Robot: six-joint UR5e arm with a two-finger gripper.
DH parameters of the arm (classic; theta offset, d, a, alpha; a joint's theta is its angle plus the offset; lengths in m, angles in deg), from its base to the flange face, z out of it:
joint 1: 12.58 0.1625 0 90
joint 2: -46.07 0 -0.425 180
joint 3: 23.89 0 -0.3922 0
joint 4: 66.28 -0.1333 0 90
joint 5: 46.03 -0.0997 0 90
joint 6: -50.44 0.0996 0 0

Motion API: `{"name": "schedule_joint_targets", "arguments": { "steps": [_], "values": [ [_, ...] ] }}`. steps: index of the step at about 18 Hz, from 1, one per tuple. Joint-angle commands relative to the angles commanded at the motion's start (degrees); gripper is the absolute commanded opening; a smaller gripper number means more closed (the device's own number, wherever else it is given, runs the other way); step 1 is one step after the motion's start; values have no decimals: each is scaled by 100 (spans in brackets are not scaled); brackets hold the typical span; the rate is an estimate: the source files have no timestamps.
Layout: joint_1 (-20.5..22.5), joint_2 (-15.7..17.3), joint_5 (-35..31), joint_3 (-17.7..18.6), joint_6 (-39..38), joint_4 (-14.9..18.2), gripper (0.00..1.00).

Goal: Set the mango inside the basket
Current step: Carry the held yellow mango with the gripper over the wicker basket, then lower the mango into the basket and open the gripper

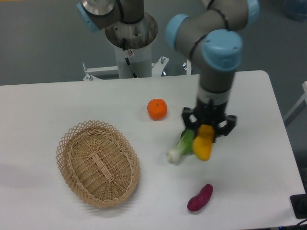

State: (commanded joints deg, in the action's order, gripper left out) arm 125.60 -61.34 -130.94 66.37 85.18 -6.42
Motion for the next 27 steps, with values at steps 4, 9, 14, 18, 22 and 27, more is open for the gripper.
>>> {"name": "schedule_joint_targets", "arguments": {
  "steps": [4, 9, 14, 18, 22, 27],
  "values": [
    [-589, -237, 26, 36, -1011, -316, 45],
    [-1257, -553, -9, 53, -1759, -774, 45],
    [-1662, -730, -44, 255, -1822, -888, 45],
    [-1847, -703, -114, 466, -1875, -950, 48],
    [-1847, -729, -193, 642, -1875, -985, 48],
    [-1856, -800, -193, 651, -1866, -985, 50]
  ]
}}
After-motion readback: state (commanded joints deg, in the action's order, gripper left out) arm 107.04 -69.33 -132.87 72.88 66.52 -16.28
